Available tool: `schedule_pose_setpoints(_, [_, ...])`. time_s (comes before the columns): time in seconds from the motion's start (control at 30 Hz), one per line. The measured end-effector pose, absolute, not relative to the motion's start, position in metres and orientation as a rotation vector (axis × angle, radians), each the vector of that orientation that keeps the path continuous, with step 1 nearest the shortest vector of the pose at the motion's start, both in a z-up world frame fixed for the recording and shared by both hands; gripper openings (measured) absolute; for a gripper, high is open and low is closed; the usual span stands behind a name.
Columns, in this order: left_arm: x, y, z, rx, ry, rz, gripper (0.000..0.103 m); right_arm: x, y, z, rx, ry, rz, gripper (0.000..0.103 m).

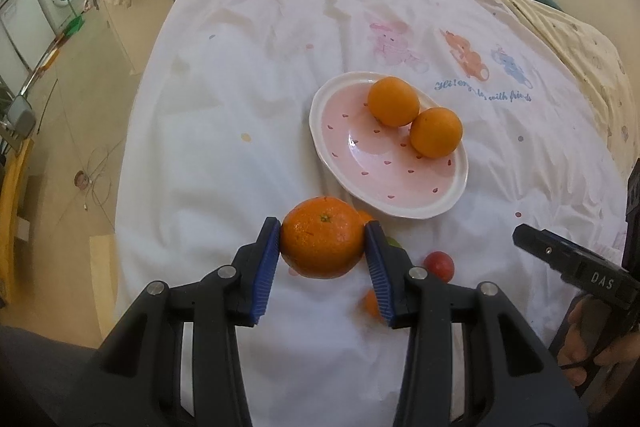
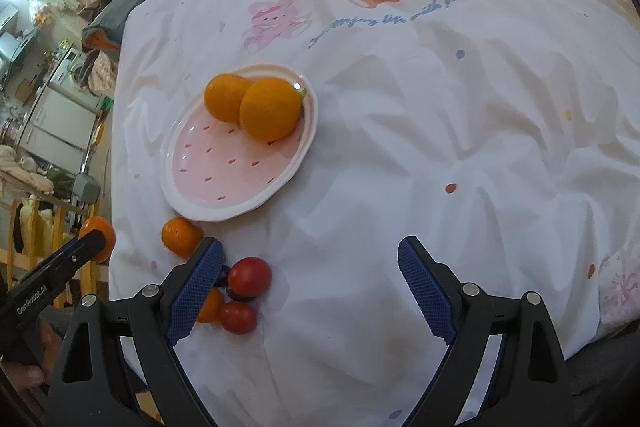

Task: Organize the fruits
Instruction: 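Grasp a red cherry tomato with the right gripper while the left gripper holds the tangerine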

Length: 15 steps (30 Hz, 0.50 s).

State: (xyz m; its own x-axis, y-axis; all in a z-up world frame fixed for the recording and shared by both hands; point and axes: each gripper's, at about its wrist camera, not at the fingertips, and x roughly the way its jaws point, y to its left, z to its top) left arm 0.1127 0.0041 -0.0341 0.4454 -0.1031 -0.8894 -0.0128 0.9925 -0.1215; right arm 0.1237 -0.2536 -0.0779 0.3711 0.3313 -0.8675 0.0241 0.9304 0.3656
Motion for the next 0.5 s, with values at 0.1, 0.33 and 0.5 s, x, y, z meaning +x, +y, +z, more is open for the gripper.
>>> schedule_pose_setpoints(0.1, [0.113,0.003,-0.035,-0.093,1.105,-0.039,0.038,0.124,-0.249,-0.080,0.363,1.196,0.259,0.089])
schedule_pose_setpoints(0.33, [0.114,0.007,-0.035,-0.117,1.116,-0.027,0.038,0.128,-0.236,-0.098,0.431,1.292,0.393,0.051])
schedule_pose_setpoints(0.5, [0.115,0.008,-0.035,-0.134,1.124,-0.038,0.038,0.135,-0.218,-0.115,0.401,1.363,0.412,0.044])
